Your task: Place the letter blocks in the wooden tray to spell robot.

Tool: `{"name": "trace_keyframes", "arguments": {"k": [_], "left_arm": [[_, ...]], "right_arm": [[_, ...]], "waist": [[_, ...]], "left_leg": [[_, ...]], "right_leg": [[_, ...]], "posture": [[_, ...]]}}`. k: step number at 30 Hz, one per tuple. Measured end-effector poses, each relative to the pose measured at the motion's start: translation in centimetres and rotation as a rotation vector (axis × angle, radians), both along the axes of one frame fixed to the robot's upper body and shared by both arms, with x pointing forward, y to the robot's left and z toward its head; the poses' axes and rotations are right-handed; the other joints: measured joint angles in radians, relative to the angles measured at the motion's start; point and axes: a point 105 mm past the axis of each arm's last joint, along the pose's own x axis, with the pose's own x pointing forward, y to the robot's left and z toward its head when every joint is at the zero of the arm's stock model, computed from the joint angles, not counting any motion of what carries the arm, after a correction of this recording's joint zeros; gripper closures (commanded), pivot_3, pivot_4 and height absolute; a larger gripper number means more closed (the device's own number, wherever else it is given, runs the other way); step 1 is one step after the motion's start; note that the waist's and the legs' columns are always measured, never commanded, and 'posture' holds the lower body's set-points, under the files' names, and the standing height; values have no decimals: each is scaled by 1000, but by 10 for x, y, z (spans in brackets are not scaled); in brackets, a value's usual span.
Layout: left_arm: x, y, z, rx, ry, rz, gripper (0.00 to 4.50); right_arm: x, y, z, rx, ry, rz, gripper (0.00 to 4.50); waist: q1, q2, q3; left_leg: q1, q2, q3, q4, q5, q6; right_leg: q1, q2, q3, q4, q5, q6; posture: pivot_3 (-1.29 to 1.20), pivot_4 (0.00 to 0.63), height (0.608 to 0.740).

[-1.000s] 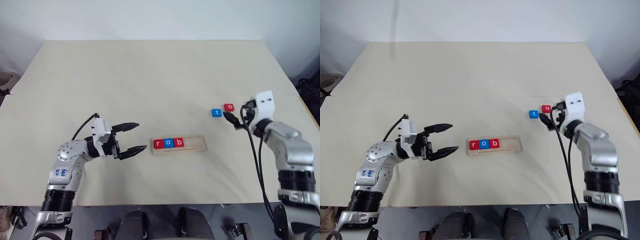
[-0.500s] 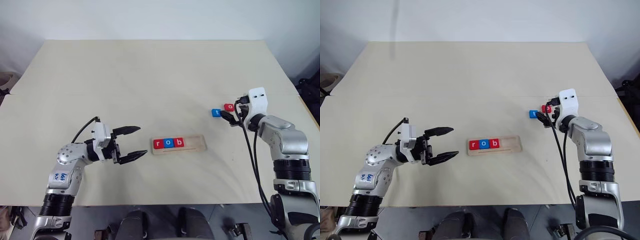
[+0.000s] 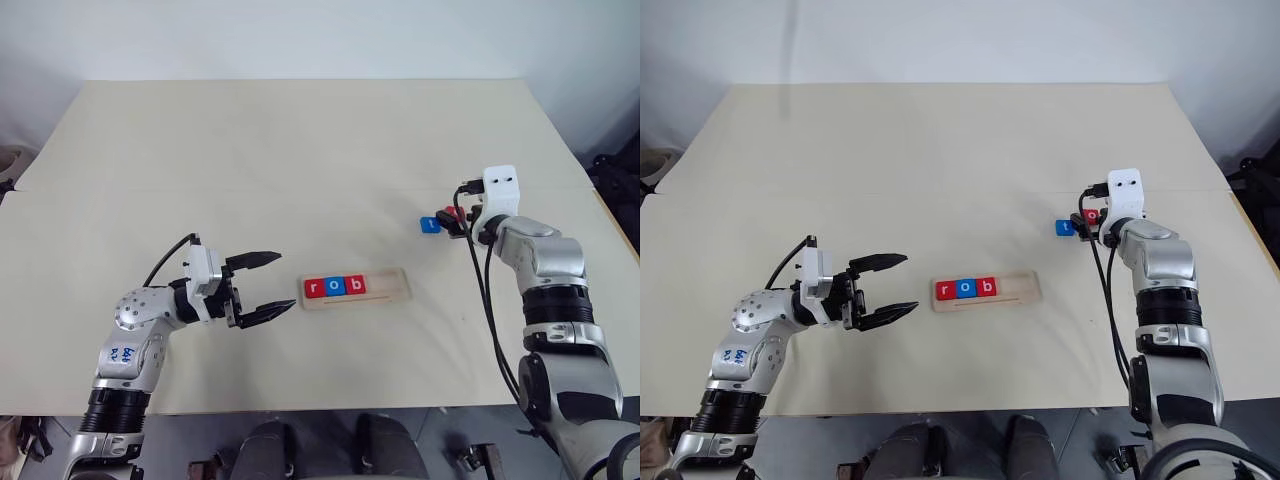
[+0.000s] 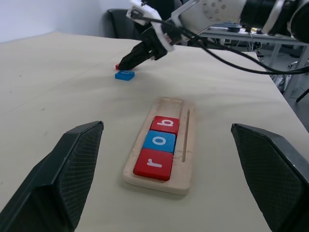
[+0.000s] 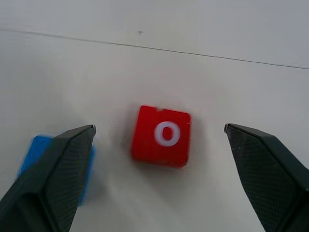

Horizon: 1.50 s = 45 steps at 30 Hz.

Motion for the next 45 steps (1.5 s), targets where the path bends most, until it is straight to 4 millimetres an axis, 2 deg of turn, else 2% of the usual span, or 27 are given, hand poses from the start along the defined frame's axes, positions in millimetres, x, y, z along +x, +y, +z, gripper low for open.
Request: {"name": "trace_keyframes", "arguments": {"k": [2, 5, 12, 18, 24, 27, 30, 32, 38, 45], "left_arm": [[0, 0, 0, -1, 0, 0, 0], [0, 0, 0, -2, -1, 1, 0], [1, -1, 0, -6, -1, 5, 0], [1, -2, 0, -13, -2, 3, 0], [0, -3, 0, -11, -2, -15, 0], [0, -4, 1, -9, -2, -33, 0], [2, -4, -1, -8, 9, -45, 0], [3, -5, -1, -7, 10, -52, 0], [2, -7, -1, -1, 10, -76, 0], [6, -7, 0, -1, 13, -76, 0]], "right_arm": [[2, -4, -3, -8, 14, -31, 20], [5, -1, -5, 10, 22, -40, 616], [7, 6, -6, 25, 22, -19, 2939], [0, 7, -1, 26, 22, -4, 2939], [-34, 1, 16, 22, 6, 5, 2939], [-61, 7, 5, 40, 47, 4, 2939], [-94, 34, -27, 90, 142, 57, 2939], [-109, 45, -31, 115, 147, 52, 2939], [-126, 52, -35, 140, 163, 17, 2939], [-128, 59, -33, 149, 170, 53, 686]], "waist": [[-5, 0, 0], [-10, 0, 0], [-7, 0, 0], [-7, 0, 0], [-4, 0, 0], [-4, 0, 0], [-4, 0, 0], [-4, 0, -1], [-5, 0, -1], [-5, 0, -1]], "left_leg": [[0, 0, 0, 0, 0, 0], [0, 0, 0, 0, 0, 0], [0, 0, 0, 0, 0, 0], [0, 1, -1, 0, 0, 0], [-1, 1, -2, 0, 0, 0], [-1, 1, -2, 0, 0, 0], [-1, 0, -2, -1, 0, 0], [-1, 0, -2, -1, 0, 0], [0, 0, -2, -1, 0, 0], [-1, 0, -2, -1, 0, 0]], "right_leg": [[0, 0, 0, 0, 0, 0], [0, 0, 0, 0, 0, 0], [0, 0, 0, 0, 0, 0], [0, 0, 0, 0, 0, 0], [-1, 0, 0, 0, 0, 0], [-1, 0, 0, 0, 0, 0], [-1, 0, 0, 0, 0, 0], [-1, 0, 1, 0, 0, 0], [-1, 0, 1, 0, 0, 0], [-1, 0, 1, -1, 0, 0]], "posture": [[0, 150, 740], [0, 150, 740], [0, 150, 740], [0, 150, 740], [0, 150, 740], [0, 150, 740], [0, 150, 740], [0, 150, 740], [0, 150, 740], [0, 150, 740]]}}
